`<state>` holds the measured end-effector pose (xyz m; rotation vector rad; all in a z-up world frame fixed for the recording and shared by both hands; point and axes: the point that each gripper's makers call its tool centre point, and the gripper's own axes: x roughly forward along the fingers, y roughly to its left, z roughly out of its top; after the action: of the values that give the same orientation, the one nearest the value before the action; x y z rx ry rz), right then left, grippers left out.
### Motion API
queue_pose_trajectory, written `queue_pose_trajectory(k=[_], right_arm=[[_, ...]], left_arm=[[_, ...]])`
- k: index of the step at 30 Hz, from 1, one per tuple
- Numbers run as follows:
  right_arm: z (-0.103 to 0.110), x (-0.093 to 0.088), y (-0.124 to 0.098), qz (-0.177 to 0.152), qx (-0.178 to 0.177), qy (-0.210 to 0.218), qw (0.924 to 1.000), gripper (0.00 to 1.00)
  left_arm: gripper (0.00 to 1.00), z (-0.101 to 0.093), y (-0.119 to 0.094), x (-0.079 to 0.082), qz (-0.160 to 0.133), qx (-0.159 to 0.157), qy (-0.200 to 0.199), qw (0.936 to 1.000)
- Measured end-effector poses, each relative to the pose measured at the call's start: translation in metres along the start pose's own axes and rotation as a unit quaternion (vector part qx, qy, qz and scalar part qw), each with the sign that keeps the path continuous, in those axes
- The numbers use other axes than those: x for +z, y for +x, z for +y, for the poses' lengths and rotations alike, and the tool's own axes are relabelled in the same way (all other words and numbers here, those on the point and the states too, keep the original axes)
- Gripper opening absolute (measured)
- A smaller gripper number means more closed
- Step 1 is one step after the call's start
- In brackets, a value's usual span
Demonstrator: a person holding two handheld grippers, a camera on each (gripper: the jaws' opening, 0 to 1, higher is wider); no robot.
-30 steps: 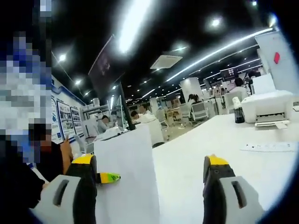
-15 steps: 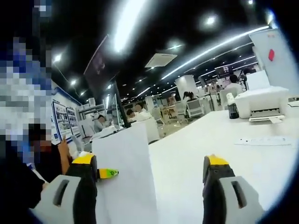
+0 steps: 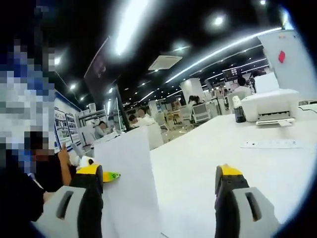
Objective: Organize the stack of printing papers by aligning and flattening the scattered papers on the table
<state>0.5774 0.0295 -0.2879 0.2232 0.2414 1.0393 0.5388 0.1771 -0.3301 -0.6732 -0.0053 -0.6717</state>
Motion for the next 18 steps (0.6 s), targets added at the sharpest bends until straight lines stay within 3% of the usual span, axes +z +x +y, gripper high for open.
queue_pose_trajectory(k=[18], right_arm=[[-0.011,-0.010,-0.025,0.003,-0.031,-0.019,0.9993,0.90]], left_arm=[[0.06,0.003,0.002,-0.004,0.009,0.003,0.003,0.9999]])
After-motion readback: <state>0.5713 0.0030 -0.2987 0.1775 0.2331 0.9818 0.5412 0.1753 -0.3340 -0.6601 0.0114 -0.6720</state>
